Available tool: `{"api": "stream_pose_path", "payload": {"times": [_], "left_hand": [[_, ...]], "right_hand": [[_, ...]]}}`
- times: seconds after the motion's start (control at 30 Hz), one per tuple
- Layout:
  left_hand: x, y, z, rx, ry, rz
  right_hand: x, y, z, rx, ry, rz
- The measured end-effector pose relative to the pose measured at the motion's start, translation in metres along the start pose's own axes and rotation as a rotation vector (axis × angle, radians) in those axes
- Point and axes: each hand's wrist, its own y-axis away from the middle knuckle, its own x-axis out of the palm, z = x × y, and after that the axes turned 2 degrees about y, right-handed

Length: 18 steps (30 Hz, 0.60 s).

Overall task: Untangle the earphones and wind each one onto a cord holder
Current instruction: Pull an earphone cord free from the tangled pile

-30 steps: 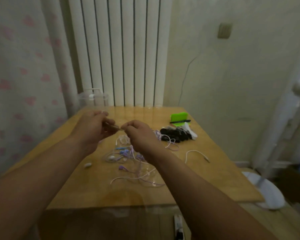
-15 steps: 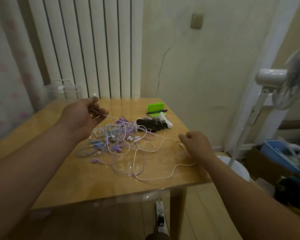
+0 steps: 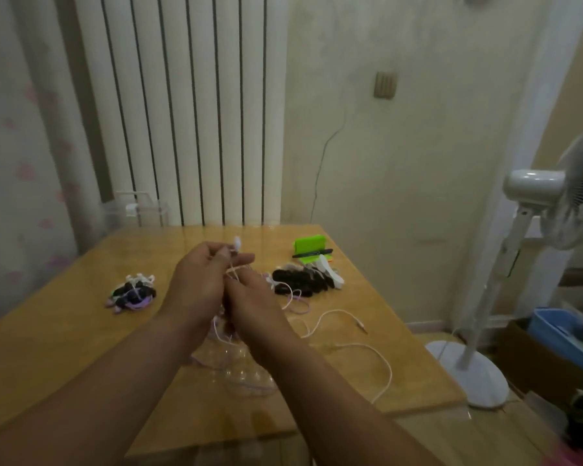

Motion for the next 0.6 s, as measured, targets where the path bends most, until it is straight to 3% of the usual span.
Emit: {"api": "stream_pose_path", "payload": {"times": [0.1, 0.23, 0.3, 0.4, 0.47, 0.53, 0.6], "left_hand": [[-0.019, -0.002, 0.004, -0.135, 0.107, -0.080], [-0.038, 0.016, 0.003, -0.261, 0.081, -0.003], [-0.048, 0.019, 0.001, -0.180, -0.009, -0.097], [-0.060, 0.016, -0.004, 0.140, -0.306, -0.252], [-0.058, 0.015, -0.010, 0.261, -0.335, -0.118], [-0.051, 0.016, -0.014, 0.142, -0.119, 0.108], [-0.048, 0.018, -0.013, -0.002, 0.016, 0.218]], "right_hand": [[-0.007, -0.003, 0.009, -0.080, 0.145, 0.066], [-0.020, -0.012, 0.040, -0.258, 0.626, 0.063], [-0.025, -0.016, 0.063, -0.285, 0.740, 0.124], [-0.029, -0.021, 0.088, -0.280, 0.894, 0.290], [-0.024, -0.023, 0.096, -0.299, 0.945, 0.401], [-0.018, -0.027, 0.093, -0.343, 0.909, 0.405], [-0.019, -0.032, 0.084, -0.374, 0.873, 0.340]]}}
